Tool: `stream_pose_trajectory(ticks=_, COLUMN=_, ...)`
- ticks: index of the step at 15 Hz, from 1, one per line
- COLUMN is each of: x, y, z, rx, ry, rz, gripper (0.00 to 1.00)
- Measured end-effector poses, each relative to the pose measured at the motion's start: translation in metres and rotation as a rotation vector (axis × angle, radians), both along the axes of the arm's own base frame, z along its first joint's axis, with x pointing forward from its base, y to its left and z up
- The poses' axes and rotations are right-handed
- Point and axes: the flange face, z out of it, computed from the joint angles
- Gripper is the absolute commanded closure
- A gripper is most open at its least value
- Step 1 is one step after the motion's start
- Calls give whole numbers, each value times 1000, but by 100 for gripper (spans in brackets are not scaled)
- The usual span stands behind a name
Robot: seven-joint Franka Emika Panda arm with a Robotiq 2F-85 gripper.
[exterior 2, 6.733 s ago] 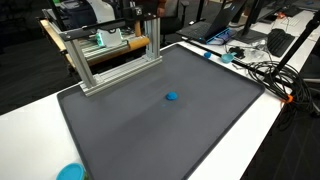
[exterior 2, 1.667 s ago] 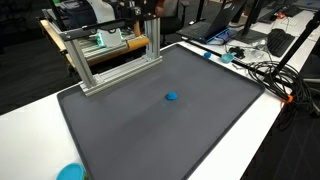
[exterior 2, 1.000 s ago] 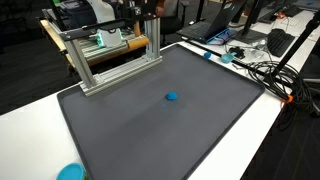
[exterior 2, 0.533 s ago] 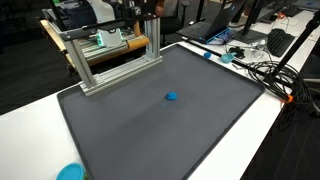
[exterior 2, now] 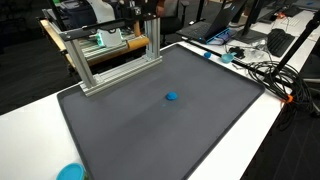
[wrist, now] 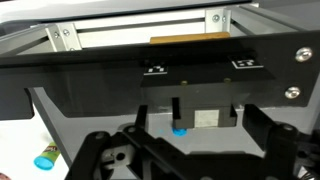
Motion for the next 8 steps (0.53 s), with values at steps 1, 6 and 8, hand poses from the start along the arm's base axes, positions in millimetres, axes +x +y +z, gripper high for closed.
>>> stream_pose_trajectory(ticks=1, x=0, y=2, z=0, rx=4, ry=-2, rz=5, gripper=15)
stream_pose_trajectory(ticks=6, x=0, y=9, z=1, rx=28, ry=-4, rz=12, gripper=25)
stream_pose_trajectory(ticks=8, x=-1, y=8, z=2, rx=40, ry=-9, rz=3, gripper=27)
